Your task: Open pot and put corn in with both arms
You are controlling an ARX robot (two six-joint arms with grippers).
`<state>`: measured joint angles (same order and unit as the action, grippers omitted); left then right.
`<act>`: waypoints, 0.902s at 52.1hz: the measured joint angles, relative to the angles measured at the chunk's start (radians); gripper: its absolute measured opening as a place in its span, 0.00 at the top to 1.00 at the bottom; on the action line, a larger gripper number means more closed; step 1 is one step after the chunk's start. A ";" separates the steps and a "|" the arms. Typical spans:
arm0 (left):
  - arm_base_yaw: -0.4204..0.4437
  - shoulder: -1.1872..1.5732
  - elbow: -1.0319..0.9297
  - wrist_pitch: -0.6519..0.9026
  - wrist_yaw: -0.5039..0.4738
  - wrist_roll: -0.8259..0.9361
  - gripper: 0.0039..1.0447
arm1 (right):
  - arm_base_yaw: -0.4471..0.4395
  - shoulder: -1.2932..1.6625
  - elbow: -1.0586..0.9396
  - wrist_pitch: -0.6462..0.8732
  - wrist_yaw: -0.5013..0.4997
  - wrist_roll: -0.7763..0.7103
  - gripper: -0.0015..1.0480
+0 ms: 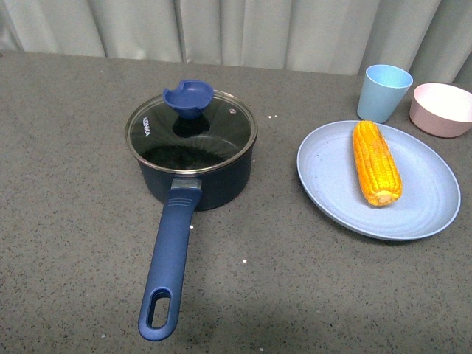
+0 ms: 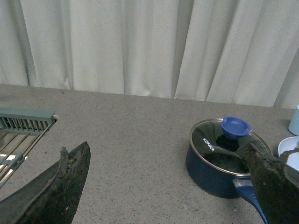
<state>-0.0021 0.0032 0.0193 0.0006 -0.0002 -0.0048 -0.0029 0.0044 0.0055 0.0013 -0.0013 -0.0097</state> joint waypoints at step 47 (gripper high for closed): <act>0.000 0.000 0.000 0.000 0.000 0.000 0.06 | 0.000 0.000 0.000 0.000 0.000 0.000 0.09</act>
<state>-0.0021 0.0032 0.0193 0.0006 -0.0002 -0.0044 -0.0029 0.0044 0.0055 0.0013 -0.0013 -0.0097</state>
